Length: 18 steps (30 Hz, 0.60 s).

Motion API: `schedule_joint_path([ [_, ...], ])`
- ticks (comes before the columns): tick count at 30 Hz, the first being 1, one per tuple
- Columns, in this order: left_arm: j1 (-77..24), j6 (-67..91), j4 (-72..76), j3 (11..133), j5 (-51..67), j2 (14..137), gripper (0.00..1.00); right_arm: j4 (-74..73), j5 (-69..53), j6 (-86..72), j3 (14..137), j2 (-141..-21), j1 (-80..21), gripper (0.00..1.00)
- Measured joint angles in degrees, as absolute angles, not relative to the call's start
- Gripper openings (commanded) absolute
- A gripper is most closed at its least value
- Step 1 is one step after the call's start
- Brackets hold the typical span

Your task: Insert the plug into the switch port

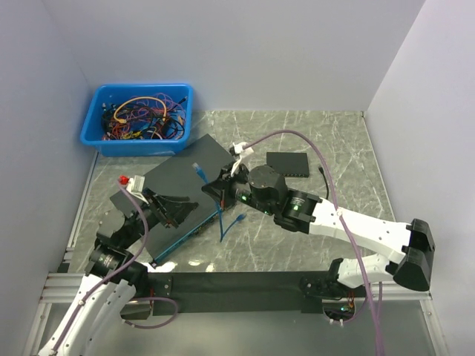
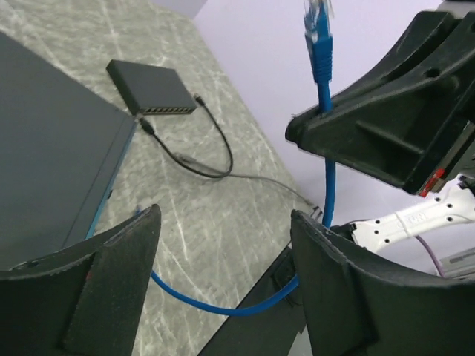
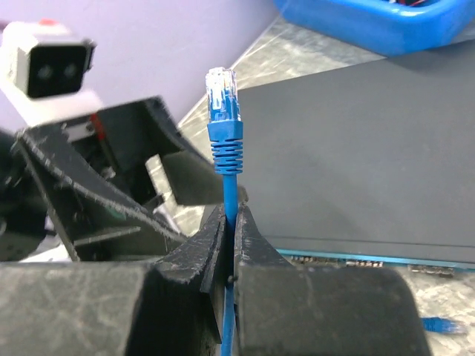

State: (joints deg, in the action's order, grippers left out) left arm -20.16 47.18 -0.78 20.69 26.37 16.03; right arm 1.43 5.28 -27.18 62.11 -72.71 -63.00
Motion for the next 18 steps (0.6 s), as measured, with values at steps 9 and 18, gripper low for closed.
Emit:
schedule_joint_path([
  [9, -30.3, 44.1, -6.6, 26.3, 11.9, 21.4, 0.73, -2.5, 10.7, -29.3, 65.7, -77.7, -61.7, 0.0],
  [18, -51.6, 42.7, -10.6, 28.5, -7.8, 25.2, 0.71, -5.4, 13.6, -30.4, 66.9, -79.9, -61.1, 0.0],
])
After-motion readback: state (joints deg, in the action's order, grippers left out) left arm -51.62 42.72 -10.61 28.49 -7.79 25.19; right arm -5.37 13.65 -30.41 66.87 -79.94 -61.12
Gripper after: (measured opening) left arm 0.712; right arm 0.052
